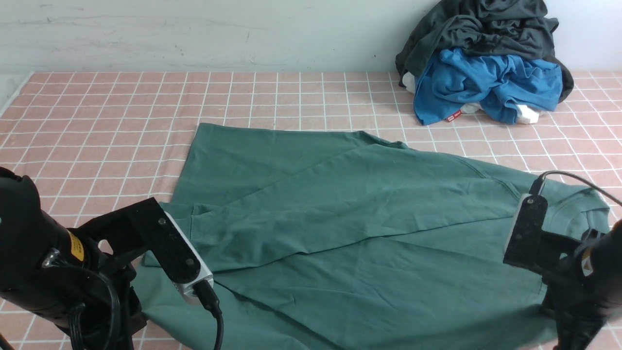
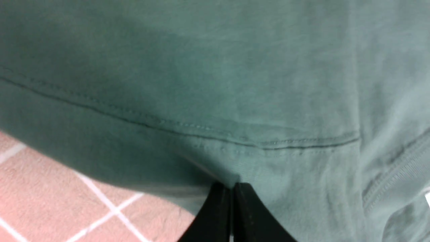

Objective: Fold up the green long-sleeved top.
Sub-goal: Use both arms simultaneously to clamp the lower edge of the clothing fabric

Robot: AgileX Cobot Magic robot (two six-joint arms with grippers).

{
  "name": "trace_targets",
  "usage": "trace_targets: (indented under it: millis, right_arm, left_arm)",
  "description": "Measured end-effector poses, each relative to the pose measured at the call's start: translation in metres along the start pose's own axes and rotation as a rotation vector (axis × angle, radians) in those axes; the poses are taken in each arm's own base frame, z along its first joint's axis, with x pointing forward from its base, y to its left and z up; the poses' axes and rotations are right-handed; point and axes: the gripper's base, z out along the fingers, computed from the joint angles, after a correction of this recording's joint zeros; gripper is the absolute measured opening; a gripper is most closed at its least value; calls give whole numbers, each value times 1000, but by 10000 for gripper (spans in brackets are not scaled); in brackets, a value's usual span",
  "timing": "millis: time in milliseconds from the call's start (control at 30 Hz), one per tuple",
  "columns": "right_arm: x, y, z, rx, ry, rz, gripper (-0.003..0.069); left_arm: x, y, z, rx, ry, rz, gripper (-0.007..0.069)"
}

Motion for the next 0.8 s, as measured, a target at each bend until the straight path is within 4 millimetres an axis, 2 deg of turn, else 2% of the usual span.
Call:
trace_targets:
  millis: [233,333,500,567,633,800]
  right_arm:
    - [3,2,-2,-23,34,21,8]
    - [2,3,-2,-38,25,52,82]
    - [2,4,-2,-44,21,46,279]
    - [3,4,-2,-44,36,-9,346]
    - [6,5,-1,-51,48,-78,381]
    - [15,15,10,-83,80,-337,391]
  left_arm:
    - [0,0,0,2,-1,-2,6]
    - [0,0,0,2,-1,-2,6]
    - [0,0,0,2,-1,-2,6]
    - [0,0,0,3,-2,-2,6]
    - [-1,-1,0,9,-6,-8,6]
    - [-1,-3,0,29,-15,-22,6]
